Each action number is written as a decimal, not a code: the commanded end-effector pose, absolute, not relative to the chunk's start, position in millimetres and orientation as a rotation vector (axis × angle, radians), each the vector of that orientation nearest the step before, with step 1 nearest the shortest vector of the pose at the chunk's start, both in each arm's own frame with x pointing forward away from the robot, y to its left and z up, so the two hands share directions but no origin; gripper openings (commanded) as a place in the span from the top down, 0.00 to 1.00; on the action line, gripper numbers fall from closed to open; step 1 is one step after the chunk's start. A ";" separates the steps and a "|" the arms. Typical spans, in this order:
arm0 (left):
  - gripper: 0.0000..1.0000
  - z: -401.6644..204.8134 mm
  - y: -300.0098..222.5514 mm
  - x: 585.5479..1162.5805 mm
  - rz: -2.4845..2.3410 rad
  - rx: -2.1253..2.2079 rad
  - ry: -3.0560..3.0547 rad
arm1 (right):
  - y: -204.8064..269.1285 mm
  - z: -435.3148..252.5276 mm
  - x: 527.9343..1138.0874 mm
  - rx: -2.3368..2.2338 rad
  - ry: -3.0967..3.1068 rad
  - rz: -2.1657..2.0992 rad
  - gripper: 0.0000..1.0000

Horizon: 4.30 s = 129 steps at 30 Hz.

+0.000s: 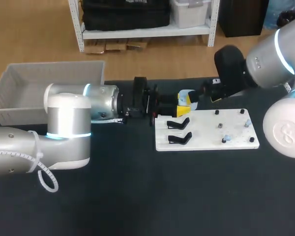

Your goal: Pick up each earbud case from the left stands, insert the matching earbuds, close the lid, and place the case in the box.

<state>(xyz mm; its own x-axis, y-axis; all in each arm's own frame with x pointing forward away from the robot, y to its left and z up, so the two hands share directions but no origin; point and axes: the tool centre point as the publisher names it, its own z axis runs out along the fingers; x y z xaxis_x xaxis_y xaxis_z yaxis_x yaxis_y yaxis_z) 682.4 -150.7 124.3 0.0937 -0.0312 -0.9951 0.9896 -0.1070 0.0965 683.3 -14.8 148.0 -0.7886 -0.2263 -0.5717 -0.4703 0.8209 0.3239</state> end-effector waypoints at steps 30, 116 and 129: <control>1.00 123.4 -150.6 681.5 -1.225 1.309 1.063 | -127.0 134.7 683.2 -0.581 2.761 0.114 0.00; 1.00 123.4 -150.6 681.5 -1.225 1.309 1.063 | -169.3 35.5 694.8 -0.430 2.947 -0.136 1.00; 1.00 123.4 -150.6 681.5 -1.225 1.309 1.063 | -156.6 89.8 675.6 -0.411 2.943 -0.158 1.00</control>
